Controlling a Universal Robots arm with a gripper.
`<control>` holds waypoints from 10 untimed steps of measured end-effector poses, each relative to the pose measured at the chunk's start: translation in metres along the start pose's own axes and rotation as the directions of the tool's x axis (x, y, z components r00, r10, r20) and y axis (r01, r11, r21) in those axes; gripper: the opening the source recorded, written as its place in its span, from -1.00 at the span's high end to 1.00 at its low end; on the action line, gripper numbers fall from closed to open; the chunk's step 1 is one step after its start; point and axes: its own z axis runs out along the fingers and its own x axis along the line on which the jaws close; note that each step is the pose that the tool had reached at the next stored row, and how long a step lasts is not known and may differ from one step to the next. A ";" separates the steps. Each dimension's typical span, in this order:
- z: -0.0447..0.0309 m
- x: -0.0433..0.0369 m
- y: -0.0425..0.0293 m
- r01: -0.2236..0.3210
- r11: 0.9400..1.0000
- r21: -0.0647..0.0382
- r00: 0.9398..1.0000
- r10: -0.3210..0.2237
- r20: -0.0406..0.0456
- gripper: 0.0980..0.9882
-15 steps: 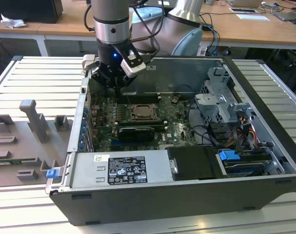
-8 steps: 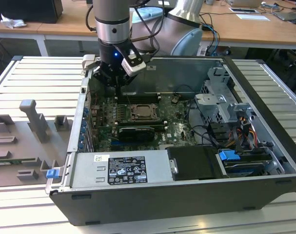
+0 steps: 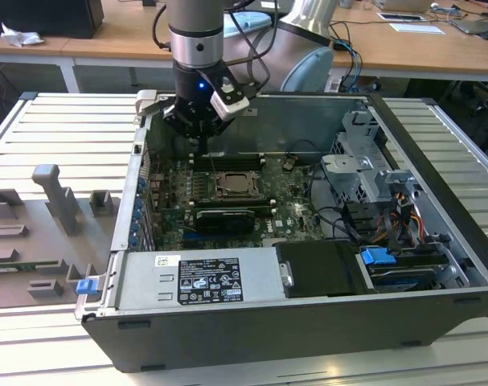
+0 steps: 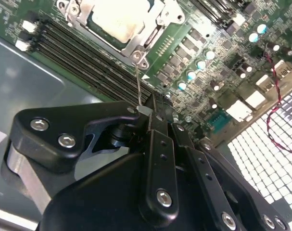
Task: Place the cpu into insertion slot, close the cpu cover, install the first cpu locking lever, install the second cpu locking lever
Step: 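Install the first cpu locking lever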
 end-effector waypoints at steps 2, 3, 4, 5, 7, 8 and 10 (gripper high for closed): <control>0.0002 -0.0027 -0.0003 0.000 1.000 0.000 1.000 0.000 0.000 0.98; 0.0003 -0.0038 -0.0004 0.000 1.000 0.000 1.000 0.000 0.000 0.98; 0.0004 -0.0047 -0.0005 0.000 1.000 0.000 1.000 0.000 0.000 0.98; 0.0007 -0.0054 -0.0006 0.000 1.000 0.000 1.000 0.000 0.000 0.98; 0.0011 -0.0068 -0.0008 0.000 1.000 0.000 1.000 0.000 0.000 0.98; 0.0014 -0.0072 -0.0008 0.000 1.000 0.000 1.000 0.000 0.000 0.98; 0.0021 -0.0078 -0.0009 0.000 1.000 0.000 1.000 0.000 0.000 0.98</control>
